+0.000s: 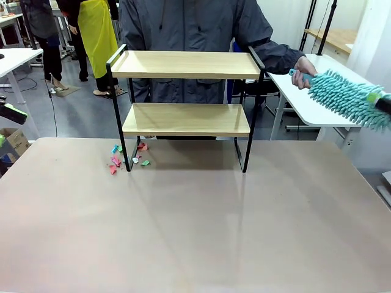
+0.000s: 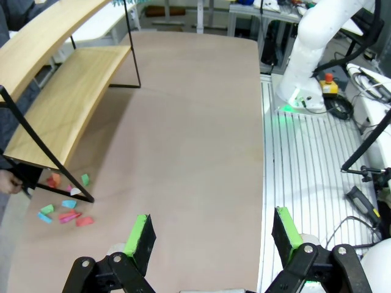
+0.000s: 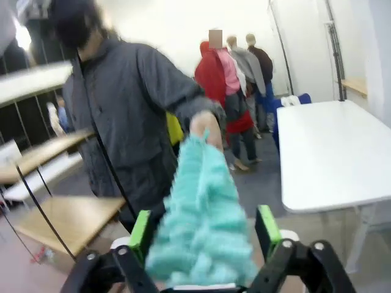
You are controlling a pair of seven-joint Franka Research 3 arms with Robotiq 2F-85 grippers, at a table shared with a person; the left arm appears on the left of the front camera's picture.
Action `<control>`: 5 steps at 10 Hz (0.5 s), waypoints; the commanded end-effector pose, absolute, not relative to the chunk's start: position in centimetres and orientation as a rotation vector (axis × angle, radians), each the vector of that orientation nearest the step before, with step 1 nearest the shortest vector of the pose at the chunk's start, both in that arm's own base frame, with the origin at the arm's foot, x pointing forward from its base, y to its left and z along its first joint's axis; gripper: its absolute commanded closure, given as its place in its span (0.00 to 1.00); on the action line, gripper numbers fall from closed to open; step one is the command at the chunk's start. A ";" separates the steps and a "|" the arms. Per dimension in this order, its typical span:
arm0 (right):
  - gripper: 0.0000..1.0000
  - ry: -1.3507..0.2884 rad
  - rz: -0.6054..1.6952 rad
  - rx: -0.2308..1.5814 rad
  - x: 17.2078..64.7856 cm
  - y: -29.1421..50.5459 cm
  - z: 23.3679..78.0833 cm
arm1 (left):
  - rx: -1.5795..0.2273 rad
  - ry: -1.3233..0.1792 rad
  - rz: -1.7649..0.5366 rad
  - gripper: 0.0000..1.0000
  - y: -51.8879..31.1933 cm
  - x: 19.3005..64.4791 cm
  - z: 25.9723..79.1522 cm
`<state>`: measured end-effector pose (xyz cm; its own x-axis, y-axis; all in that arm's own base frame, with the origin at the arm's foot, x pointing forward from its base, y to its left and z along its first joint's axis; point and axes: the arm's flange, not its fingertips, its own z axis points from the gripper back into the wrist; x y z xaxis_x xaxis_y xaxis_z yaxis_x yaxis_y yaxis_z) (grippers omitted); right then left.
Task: Clean the shelf.
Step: Hand the Duster back to the human.
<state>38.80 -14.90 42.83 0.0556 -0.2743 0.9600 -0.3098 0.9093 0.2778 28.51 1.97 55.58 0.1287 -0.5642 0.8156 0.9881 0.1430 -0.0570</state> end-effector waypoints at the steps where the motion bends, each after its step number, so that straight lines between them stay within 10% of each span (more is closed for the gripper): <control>1: 0.00 -1.613 -0.090 0.664 36.5 -18.5 49.7 | -0.735 -0.770 -1.292 0.00 1.9 28.7 55.7; 5: 0.00 -1.721 -0.291 0.883 33.5 -25.3 56.1 | -0.735 -0.770 -1.292 0.00 1.9 28.7 55.7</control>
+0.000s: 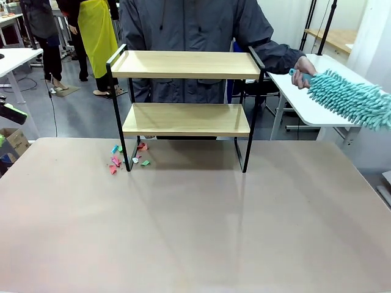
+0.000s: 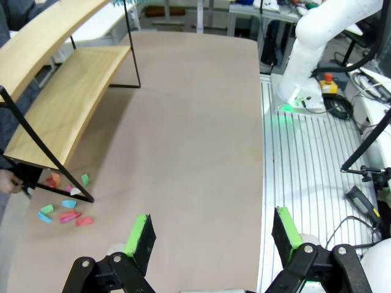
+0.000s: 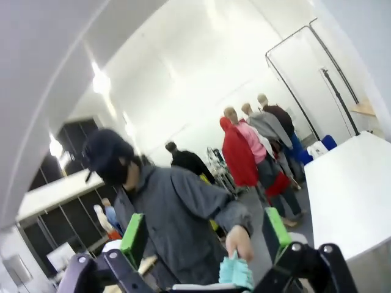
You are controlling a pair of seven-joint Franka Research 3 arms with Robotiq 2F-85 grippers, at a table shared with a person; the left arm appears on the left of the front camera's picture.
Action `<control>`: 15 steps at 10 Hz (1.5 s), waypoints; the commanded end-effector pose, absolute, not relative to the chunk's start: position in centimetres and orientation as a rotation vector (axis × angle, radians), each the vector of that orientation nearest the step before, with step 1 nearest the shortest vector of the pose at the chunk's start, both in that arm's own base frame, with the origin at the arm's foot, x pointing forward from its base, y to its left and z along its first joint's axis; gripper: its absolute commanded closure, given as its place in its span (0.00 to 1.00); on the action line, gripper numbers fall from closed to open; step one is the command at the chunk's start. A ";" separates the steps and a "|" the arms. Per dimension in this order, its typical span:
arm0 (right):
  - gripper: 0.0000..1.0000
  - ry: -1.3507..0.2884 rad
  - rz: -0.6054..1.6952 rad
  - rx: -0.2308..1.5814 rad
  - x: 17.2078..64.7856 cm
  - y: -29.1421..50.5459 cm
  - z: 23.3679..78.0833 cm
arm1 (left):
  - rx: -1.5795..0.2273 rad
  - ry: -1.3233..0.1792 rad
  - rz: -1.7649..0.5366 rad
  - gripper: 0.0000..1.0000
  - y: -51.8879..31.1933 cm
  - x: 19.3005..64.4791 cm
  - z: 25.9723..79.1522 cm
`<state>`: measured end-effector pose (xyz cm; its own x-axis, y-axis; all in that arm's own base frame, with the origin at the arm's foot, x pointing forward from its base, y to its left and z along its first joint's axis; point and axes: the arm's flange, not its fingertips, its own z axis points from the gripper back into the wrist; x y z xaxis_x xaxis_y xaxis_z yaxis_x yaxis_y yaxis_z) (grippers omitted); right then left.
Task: Clean the shelf.
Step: Hand the Duster back to the human.
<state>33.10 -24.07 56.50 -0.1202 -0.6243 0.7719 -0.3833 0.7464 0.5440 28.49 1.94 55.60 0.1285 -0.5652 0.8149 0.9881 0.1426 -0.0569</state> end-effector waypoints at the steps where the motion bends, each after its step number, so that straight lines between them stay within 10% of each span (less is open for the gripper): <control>1: 0.00 -1.726 -0.321 0.895 33.1 -26.2 56.1 | -0.735 -0.770 -1.292 0.00 1.9 28.7 55.7; 15: 0.00 -1.745 -0.320 0.866 32.3 -26.4 56.4 | -0.735 -0.770 -1.292 0.00 1.9 28.7 55.7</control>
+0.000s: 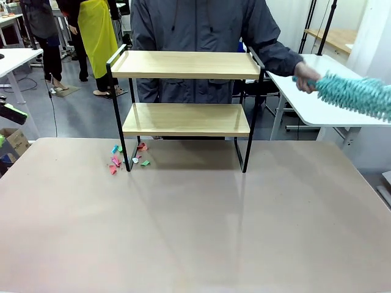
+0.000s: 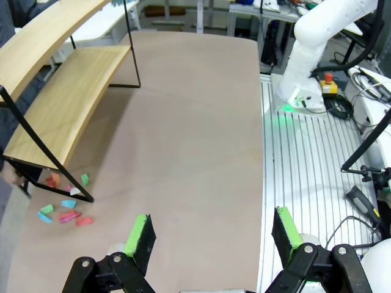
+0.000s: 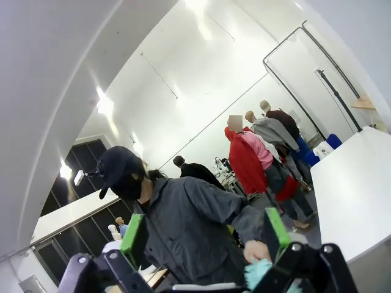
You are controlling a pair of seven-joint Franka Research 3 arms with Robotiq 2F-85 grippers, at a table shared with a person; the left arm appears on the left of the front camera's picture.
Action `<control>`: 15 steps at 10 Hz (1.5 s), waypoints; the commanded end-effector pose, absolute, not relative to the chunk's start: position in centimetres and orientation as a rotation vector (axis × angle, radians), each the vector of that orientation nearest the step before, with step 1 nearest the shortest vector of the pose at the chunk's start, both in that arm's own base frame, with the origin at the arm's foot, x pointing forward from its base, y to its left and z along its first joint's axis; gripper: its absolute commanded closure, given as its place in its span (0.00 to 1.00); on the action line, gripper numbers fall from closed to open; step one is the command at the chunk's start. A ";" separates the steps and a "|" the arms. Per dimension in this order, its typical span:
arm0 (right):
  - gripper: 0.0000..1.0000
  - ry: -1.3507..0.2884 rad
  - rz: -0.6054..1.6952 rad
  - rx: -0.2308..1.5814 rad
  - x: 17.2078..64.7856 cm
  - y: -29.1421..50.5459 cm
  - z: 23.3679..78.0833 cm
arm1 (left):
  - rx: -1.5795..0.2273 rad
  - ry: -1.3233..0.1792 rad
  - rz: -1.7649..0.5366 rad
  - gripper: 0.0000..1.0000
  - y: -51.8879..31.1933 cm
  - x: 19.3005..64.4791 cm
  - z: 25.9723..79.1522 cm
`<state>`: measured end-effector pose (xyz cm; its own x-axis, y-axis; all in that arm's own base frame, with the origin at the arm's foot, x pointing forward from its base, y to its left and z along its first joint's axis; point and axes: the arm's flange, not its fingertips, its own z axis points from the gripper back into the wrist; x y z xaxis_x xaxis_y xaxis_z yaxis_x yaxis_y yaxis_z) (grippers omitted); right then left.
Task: Clean the shelf.
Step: Hand the Duster back to the human.
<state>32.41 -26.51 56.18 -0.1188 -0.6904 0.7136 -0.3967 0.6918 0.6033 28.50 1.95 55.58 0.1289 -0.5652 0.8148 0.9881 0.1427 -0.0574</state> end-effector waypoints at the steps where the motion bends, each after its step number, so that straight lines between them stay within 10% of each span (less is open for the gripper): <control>1: 0.00 -1.745 -0.320 0.866 32.3 -26.4 56.4 | -0.735 -0.770 -1.292 0.00 1.9 28.7 55.7; 15: 0.00 -1.745 -0.320 0.866 32.3 -26.4 56.4 | -0.735 -0.770 -1.292 0.00 1.9 28.7 55.7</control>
